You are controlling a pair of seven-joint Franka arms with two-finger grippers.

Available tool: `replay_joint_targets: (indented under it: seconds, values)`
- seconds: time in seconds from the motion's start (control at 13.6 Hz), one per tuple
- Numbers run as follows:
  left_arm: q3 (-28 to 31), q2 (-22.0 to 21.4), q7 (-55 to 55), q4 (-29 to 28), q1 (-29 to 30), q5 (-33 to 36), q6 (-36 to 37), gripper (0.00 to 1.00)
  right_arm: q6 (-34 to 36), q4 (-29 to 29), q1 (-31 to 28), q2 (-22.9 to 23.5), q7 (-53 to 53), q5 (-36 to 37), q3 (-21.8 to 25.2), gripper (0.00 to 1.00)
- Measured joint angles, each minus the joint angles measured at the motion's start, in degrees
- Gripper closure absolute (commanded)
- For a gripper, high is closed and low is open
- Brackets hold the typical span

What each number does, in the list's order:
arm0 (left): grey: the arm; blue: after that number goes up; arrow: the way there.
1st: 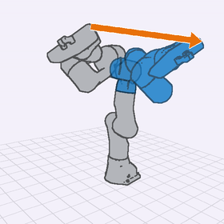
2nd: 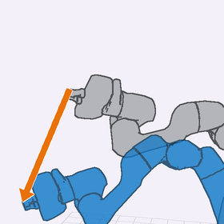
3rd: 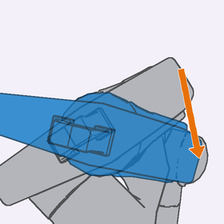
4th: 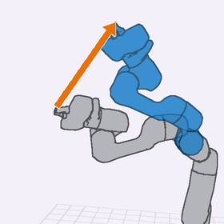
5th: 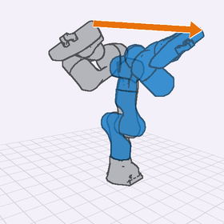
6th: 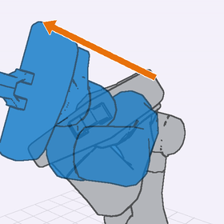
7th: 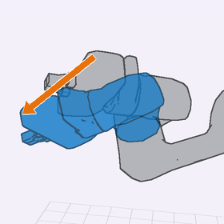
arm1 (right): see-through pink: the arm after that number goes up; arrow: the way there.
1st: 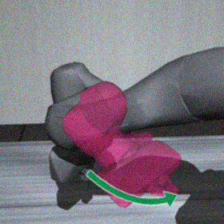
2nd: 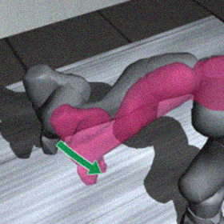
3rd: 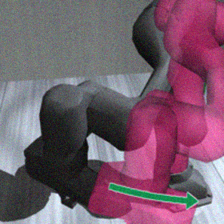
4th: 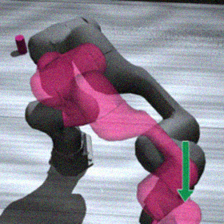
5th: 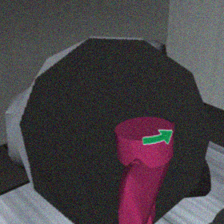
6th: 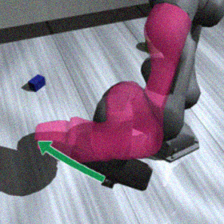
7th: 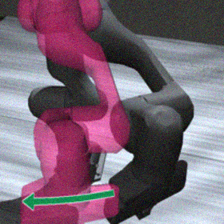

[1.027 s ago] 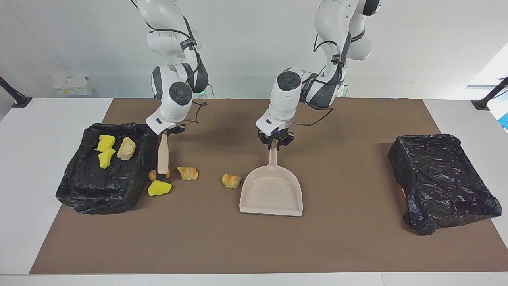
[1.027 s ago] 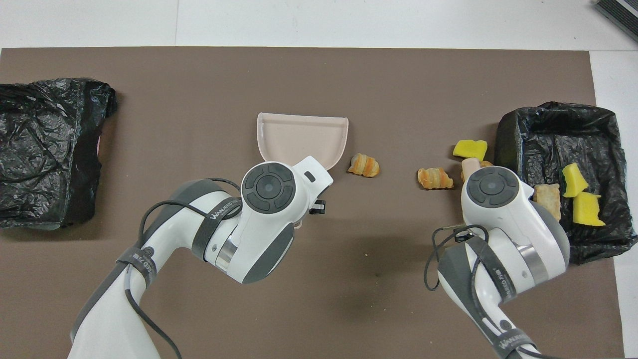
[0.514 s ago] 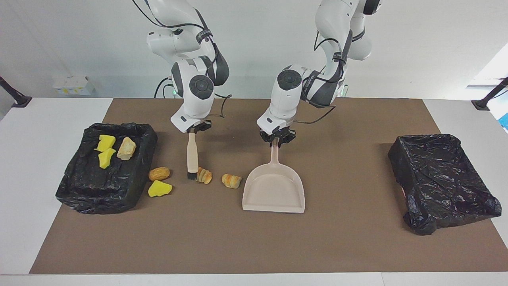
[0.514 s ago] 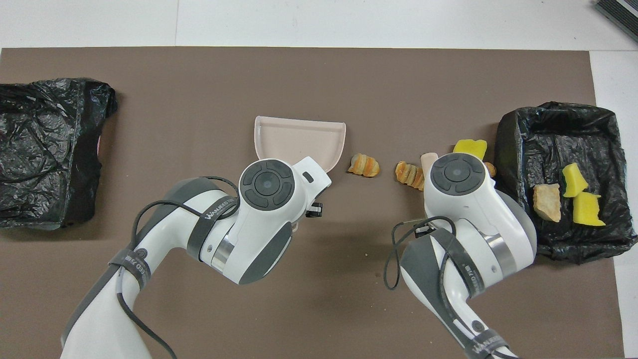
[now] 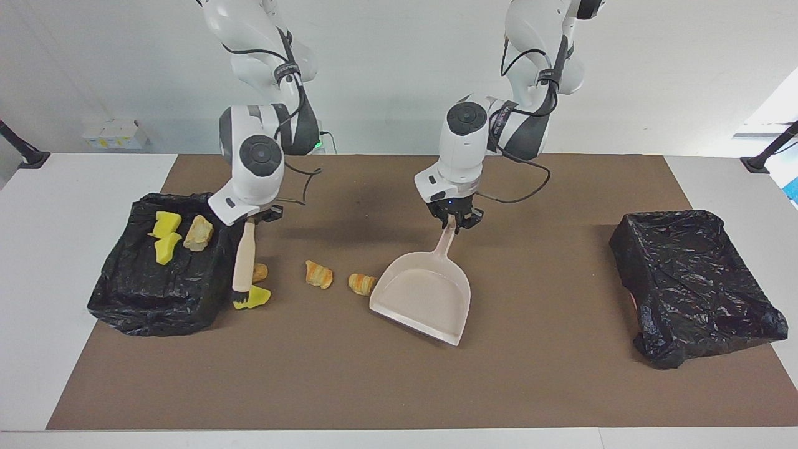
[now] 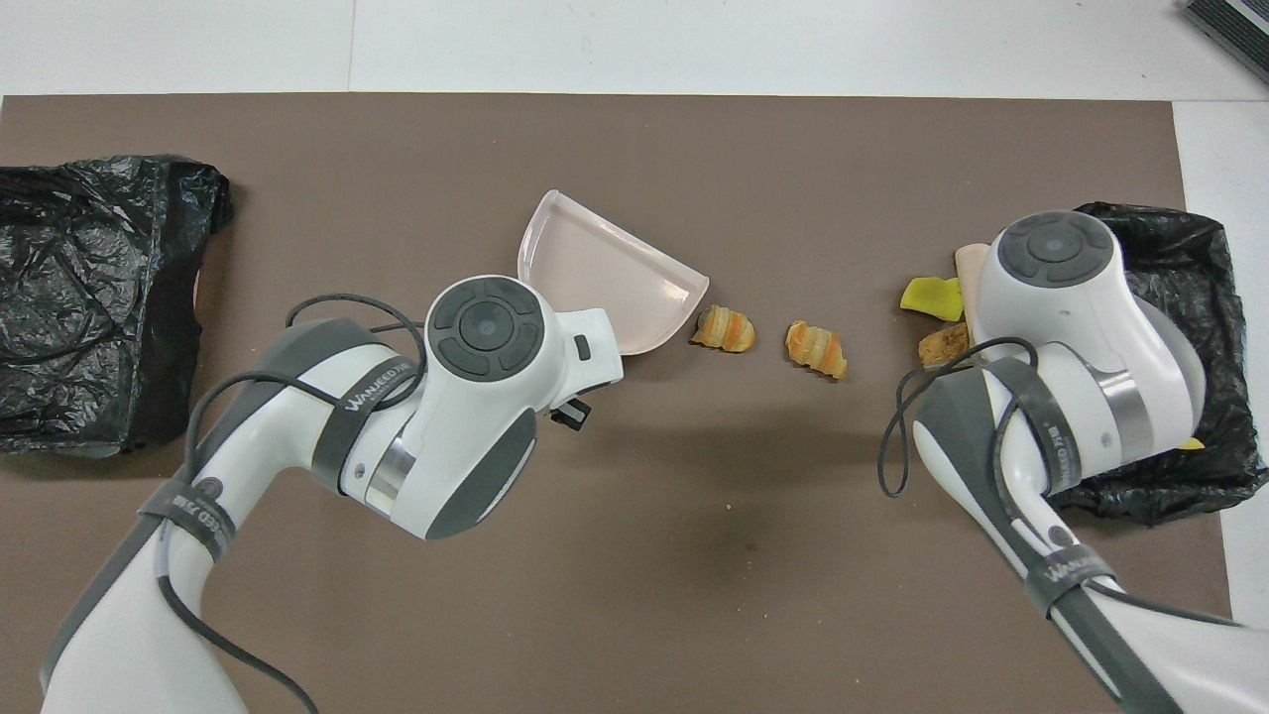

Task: Sweep and dump trash in bin
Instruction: 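Angle the dustpan toward the bread while the right gripper brings the brush over, then sweep the bread and sponge pieces toward the dustpan with the right gripper's brush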

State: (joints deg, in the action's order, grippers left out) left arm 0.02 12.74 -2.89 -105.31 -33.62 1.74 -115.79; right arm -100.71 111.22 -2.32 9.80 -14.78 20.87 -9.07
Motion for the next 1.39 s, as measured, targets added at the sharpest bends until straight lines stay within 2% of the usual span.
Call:
replay_joint_targets:
  seconds: [0.22,0.44,0.73,1.1,1.25,1.39]
  values:
    - [0.16,-0.16,-18.58,2.92,3.12,0.43,5.05,1.0,-0.28,-0.23,-0.53,1.41,0.31,-0.46,-0.25,1.0]
    - [0.22,-0.24,-30.78,3.92,4.18,3.02,7.02,1.0,-2.05,0.66,-0.28,2.17,1.2,-1.39,-0.69,1.0]
    - [0.21,-0.23,-38.19,3.87,4.71,3.87,8.96,1.0,-3.92,0.62,0.06,3.0,3.44,-8.39,-0.94,1.0]
    - [0.29,0.41,-46.66,3.58,7.09,3.93,7.3,1.0,-3.85,0.21,4.67,3.1,3.46,-20.83,-1.13,1.0]
    - [-0.01,1.42,-46.73,3.57,7.06,3.93,6.22,1.0,-1.87,-1.32,6.77,3.1,2.9,-22.63,-1.15,1.0]
    - [-0.18,1.93,-46.74,3.52,7.01,3.93,5.4,1.0,3.02,-4.72,7.03,3.06,2.15,-22.34,-0.74,1.0]
